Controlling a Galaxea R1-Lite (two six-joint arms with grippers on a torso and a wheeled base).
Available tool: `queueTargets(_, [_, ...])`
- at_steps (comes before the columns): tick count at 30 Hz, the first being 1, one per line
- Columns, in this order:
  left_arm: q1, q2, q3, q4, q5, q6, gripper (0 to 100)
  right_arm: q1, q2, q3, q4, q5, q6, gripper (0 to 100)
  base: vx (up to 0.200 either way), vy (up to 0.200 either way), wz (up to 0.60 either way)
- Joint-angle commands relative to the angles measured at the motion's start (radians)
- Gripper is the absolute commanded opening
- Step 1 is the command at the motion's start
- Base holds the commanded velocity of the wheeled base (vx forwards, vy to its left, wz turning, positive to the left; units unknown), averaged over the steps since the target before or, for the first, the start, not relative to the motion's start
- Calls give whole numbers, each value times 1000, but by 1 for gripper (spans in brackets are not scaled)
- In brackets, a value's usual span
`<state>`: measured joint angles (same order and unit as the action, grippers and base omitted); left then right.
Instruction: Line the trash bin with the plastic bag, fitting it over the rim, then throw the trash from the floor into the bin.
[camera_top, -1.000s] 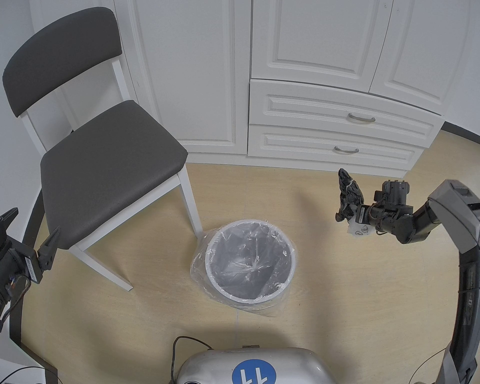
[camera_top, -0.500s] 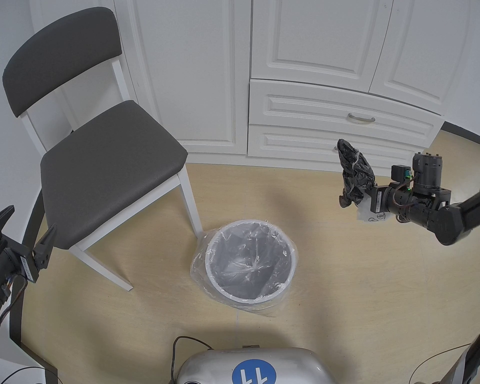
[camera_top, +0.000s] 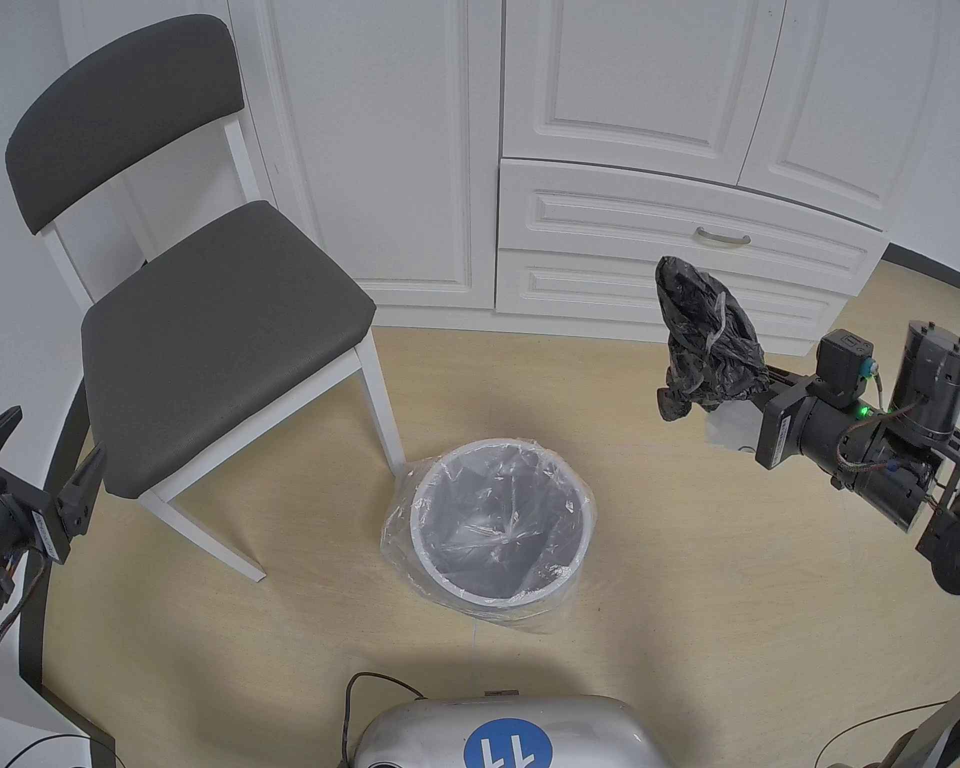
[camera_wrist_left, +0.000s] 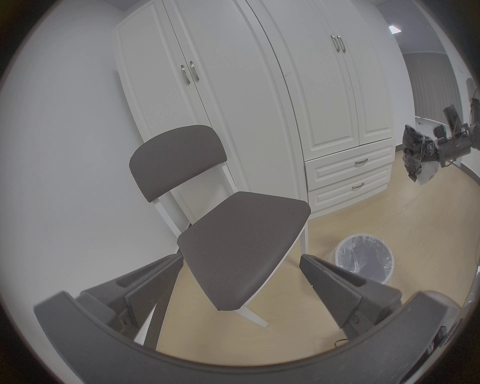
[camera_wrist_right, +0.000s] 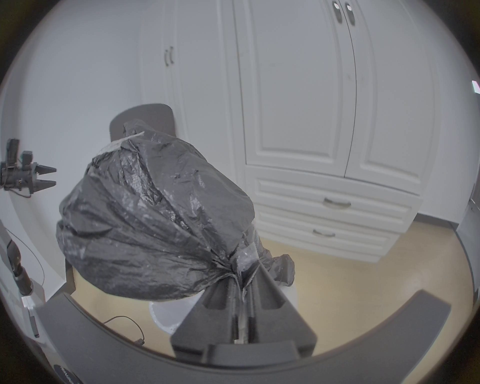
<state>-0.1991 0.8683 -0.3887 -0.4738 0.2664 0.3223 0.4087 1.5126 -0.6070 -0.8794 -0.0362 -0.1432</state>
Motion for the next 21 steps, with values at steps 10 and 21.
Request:
queueTargets(10, [0,-38,-16,0,-1,0,100,259,129,92,-397,-54,114,0,0,0,0])
queueTargets(21, [6,-63,-30,3,1,1,100,338,463,32,-691,-53,280,0,0,0,0])
